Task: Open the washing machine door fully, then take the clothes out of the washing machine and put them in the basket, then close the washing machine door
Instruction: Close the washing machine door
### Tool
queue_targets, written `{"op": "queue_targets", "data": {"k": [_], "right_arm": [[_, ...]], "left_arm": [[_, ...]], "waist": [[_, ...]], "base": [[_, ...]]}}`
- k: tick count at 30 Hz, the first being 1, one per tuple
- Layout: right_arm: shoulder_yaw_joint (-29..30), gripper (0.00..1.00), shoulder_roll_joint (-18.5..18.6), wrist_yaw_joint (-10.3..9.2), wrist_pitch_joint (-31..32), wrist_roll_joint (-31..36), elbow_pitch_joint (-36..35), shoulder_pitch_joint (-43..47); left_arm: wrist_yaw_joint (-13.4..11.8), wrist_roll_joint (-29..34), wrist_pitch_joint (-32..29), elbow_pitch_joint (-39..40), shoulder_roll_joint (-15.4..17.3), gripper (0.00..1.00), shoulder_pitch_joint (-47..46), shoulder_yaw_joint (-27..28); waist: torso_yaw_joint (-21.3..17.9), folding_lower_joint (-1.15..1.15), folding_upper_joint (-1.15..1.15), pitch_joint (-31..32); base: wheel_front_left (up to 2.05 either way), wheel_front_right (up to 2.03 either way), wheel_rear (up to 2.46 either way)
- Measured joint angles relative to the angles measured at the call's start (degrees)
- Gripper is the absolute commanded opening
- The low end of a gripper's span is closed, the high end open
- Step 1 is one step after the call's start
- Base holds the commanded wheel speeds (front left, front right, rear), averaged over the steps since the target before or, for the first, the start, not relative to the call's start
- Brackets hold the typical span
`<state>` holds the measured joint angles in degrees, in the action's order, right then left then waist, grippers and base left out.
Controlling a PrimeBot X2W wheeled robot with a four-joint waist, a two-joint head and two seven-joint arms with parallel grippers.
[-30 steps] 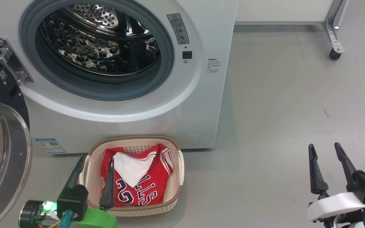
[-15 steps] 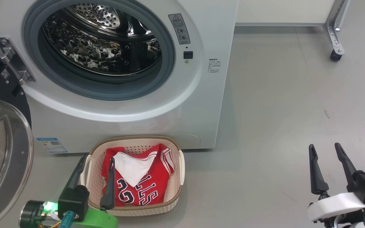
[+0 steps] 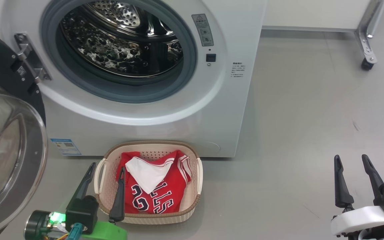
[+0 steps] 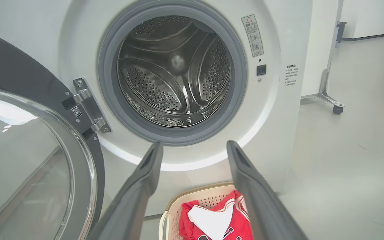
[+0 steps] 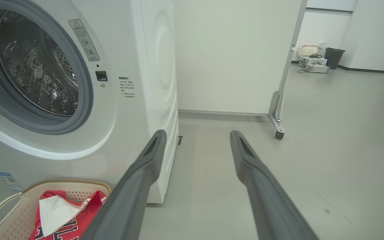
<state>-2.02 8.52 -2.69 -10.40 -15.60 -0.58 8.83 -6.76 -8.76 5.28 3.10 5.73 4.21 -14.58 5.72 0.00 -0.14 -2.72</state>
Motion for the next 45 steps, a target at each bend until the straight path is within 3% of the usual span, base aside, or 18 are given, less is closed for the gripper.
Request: {"op": "queue_targets", "data": {"k": [15, 29, 34, 39, 45], "right_arm": [[-0.1, 1.0, 1.1, 0.1, 0.0, 0.0, -0.9, 0.1], [-3.9, 1.0, 1.6, 2.3, 2.5, 0.2, -1.7, -1.1], [-6.3, 1.0, 2.0, 4.0, 3.4, 0.7, -1.6, -3.9], [-8.0, 1.0, 1.9, 5.14, 4.4, 1.1, -1.0, -5.5], [-8.1, 1.0, 1.9, 5.15, 4.8, 1.1, -0.2, -6.4]], "left_arm": [[0.0, 0.4, -0.1, 0.3, -0.6, 1.0, 0.5, 1.5], [0.0, 0.8, 1.5, 2.8, -1.6, 1.0, 5.0, 7.2], [0.0, 0.8, 3.0, 3.5, -2.3, 1.0, 6.1, 11.1], [0.0, 0.8, 3.9, 4.3, -2.6, 1.0, 7.9, 12.5], [0.0, 0.7, 4.4, 4.8, -2.7, 1.0, 8.7, 12.6]], "waist": [[8.7, 0.0, 0.0, 0.6], [19.5, 0.0, 0.0, 0.7], [23.0, 0.0, 0.0, 0.1], [25.2, 0.0, 0.0, -0.4], [25.9, 0.0, 0.0, -0.7]], "base": [[0.0, 0.0, 0.0], [0.0, 0.0, 0.0], [0.0, 0.0, 0.0], [-0.03, -0.03, -0.03], [-0.17, -0.17, -0.17]]}}
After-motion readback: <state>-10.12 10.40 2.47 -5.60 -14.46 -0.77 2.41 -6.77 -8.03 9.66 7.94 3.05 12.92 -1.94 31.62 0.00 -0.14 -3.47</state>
